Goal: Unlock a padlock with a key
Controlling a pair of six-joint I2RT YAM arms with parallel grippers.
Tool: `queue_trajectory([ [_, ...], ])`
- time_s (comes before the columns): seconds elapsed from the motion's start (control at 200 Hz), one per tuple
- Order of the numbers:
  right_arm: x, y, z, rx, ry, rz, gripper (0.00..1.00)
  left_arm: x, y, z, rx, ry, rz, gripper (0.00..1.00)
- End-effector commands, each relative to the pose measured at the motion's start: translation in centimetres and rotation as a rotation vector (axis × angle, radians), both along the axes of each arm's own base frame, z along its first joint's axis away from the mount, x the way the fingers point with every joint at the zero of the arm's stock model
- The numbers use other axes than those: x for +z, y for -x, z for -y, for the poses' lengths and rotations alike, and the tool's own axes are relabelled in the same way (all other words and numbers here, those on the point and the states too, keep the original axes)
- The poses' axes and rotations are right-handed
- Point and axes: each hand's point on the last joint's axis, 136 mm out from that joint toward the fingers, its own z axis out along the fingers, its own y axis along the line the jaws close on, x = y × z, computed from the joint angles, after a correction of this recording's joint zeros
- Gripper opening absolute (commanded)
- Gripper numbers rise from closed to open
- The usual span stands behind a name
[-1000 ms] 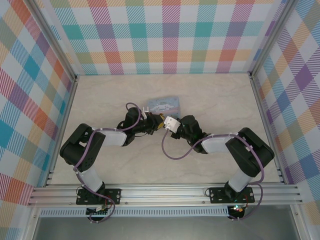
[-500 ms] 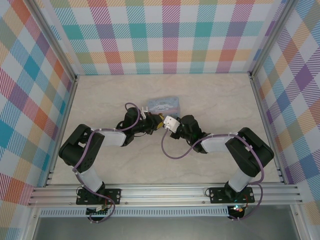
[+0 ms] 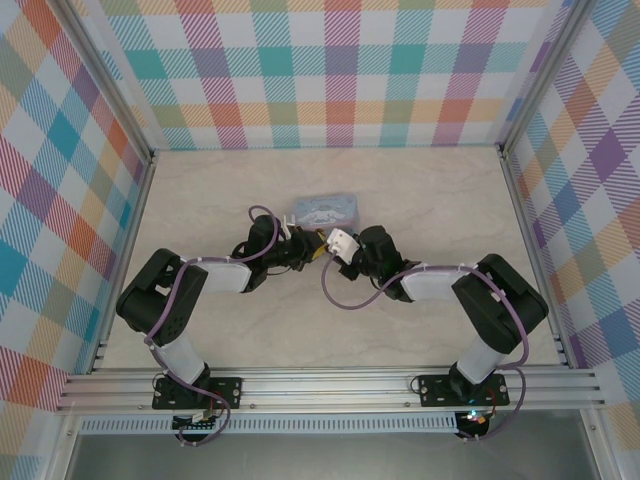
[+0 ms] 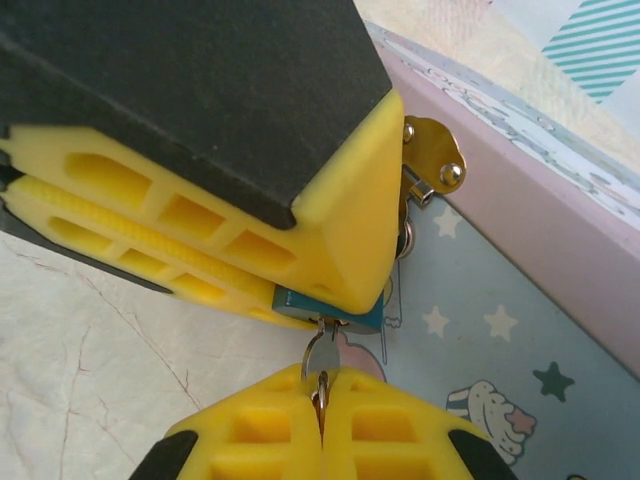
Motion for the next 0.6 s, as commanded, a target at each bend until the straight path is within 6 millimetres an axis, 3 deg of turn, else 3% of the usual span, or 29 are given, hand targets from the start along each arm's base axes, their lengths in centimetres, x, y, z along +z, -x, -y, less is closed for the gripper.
queue_trajectory([
  [0.0,3.1,1.4,-3.0,0.112,-0.151,-0.047,0.06,1.4,0.1,0.3,-0.021,0.014,0.053,0.00],
  [0.23,3.2,2.5,-4.2,0.143,-0.261,-0.207,0.05,1.4,0.2,0.4,-0.034,0.003,0.074,0.00],
  [0.595,5.1,1.9,-4.1,0.184,-0.465,-0.412,0.05,0.5,0.4,0.3,-0.055,-0.045,0.101,0.00],
])
